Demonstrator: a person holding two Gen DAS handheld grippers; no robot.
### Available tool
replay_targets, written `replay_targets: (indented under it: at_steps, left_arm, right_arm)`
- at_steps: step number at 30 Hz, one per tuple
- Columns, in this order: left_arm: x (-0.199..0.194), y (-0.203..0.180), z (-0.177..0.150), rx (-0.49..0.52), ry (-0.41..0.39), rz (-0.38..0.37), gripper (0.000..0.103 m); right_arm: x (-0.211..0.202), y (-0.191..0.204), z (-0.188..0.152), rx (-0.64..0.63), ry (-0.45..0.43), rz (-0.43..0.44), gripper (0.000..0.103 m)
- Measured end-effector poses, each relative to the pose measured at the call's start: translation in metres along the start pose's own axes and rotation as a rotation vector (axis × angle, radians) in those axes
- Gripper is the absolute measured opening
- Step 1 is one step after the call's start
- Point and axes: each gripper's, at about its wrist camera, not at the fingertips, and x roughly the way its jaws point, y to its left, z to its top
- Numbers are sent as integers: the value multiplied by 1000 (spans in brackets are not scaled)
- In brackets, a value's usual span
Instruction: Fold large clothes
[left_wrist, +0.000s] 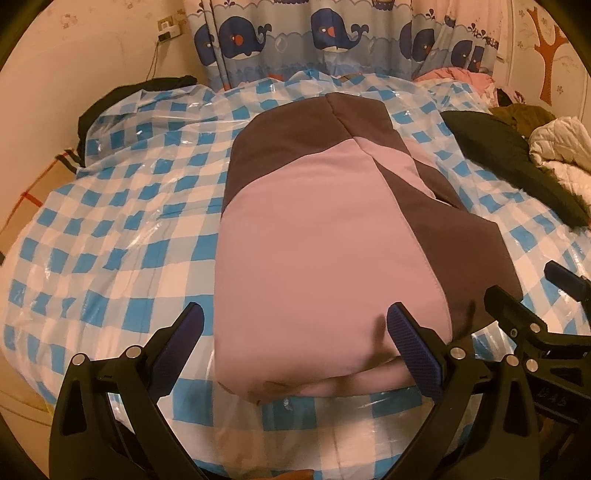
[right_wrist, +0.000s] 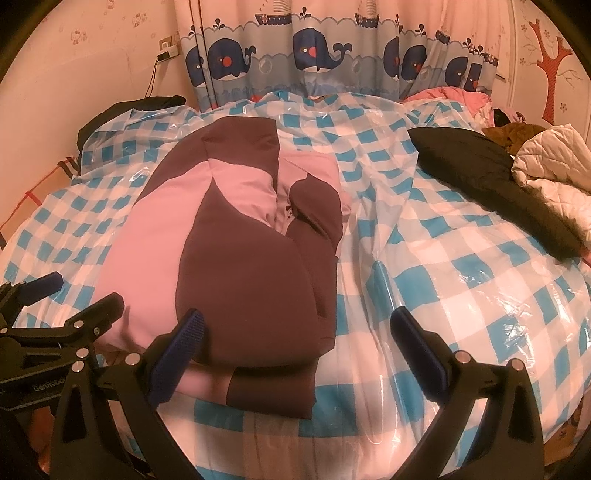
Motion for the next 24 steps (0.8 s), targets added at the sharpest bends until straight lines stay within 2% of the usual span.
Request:
replay_targets:
  at_steps: [6, 9, 12, 14, 16, 18, 21, 24]
  left_arm:
    - [1, 0, 1, 4, 11, 14, 95]
    - [2, 3, 2, -25, 28, -22, 95]
    - [-6, 10, 0, -74, -34, -43, 96]
    - [-10, 11, 1, -79, -48, -59, 95]
    - [-12, 11, 2, -77, -62, -23, 95]
    - [-9, 11, 2, -78, -47, -8, 95]
    - [-2, 11, 3, -78, -6, -42, 95]
    - [-4, 7, 3, -61, -21, -25, 95]
  right_arm:
    - [-1, 2, -1, 2, 3, 2, 97]
    - [-1, 3, -1, 8, 5, 8, 97]
    - [2, 4, -4, 12, 11, 10, 97]
    - [4, 3, -4, 14, 12, 11, 97]
    - [4, 1, -3, 18, 9, 13, 97]
    - [1, 2, -3, 24, -3, 16, 97]
    - [-2, -1, -2, 27, -9, 13, 97]
    - [-4, -3, -1, 30, -14, 13, 97]
